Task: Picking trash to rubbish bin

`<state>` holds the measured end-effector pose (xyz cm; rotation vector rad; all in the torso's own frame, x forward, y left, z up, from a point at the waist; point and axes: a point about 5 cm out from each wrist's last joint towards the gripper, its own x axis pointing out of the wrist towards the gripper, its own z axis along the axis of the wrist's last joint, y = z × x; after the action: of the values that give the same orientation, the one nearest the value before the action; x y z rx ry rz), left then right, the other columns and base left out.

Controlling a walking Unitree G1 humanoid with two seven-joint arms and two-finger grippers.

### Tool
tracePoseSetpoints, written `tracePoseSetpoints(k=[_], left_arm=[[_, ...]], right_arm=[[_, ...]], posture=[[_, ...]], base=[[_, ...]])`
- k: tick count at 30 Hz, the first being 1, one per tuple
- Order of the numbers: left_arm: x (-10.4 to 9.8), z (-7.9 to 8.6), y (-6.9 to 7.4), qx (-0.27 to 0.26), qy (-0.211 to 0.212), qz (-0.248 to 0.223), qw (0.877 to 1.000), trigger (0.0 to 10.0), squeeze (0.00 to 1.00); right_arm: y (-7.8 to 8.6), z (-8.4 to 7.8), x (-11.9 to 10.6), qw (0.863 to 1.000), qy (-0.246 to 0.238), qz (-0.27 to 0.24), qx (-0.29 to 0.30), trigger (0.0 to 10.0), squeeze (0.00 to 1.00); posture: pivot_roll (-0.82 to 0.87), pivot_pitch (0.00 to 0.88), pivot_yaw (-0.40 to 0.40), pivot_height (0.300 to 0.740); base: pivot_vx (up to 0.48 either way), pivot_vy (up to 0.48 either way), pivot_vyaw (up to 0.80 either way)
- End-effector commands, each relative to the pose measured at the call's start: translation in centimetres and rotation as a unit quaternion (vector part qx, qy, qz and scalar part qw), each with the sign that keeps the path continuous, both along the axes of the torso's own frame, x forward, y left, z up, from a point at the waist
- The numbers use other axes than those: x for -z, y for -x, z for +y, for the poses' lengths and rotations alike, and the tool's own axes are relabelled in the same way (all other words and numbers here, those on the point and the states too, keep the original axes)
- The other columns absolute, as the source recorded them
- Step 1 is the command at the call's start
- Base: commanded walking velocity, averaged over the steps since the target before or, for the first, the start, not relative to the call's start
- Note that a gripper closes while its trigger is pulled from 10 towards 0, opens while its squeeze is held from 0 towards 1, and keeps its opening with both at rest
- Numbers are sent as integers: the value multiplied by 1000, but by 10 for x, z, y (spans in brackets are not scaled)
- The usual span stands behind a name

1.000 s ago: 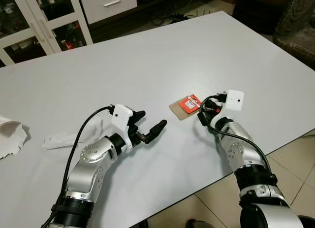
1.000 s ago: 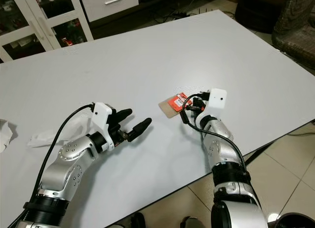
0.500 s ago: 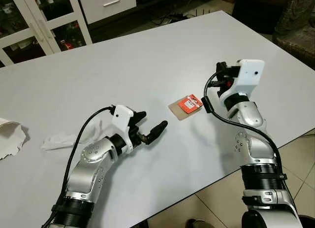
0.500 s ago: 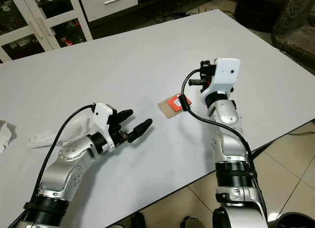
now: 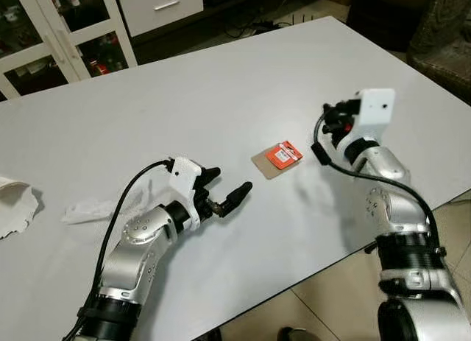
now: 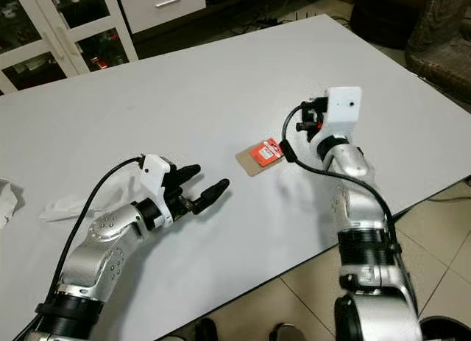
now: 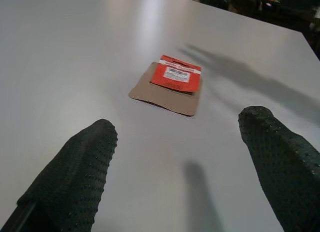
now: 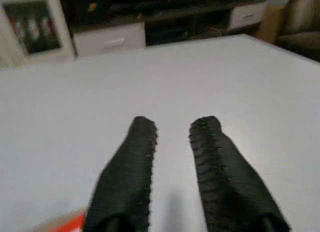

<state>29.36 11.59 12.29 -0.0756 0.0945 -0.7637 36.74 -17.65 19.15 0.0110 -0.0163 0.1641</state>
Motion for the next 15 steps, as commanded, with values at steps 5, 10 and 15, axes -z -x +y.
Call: tracePoseSetpoints(k=[5, 10, 15], left_arm=[[-1, 4, 5, 1, -4, 3, 1000, 10000, 0], [0, 6, 8, -2, -6, 5, 1000, 10000, 0], [0, 4, 10, -4, -4, 7, 1000, 10000, 0]], right_arm=[[-7, -5, 3, 999, 12, 37, -38, 10000, 1000], [-14, -8, 2, 995, 14, 65, -75, 10000, 1000], [-19, -6, 5, 989, 18, 89, -113, 10000, 1000]], posture=[[-32, 153, 74, 740], [-23, 161, 70, 740], [-21, 164, 61, 740]], base=[[0, 0, 0], [0, 0, 0], [0, 0, 0]])
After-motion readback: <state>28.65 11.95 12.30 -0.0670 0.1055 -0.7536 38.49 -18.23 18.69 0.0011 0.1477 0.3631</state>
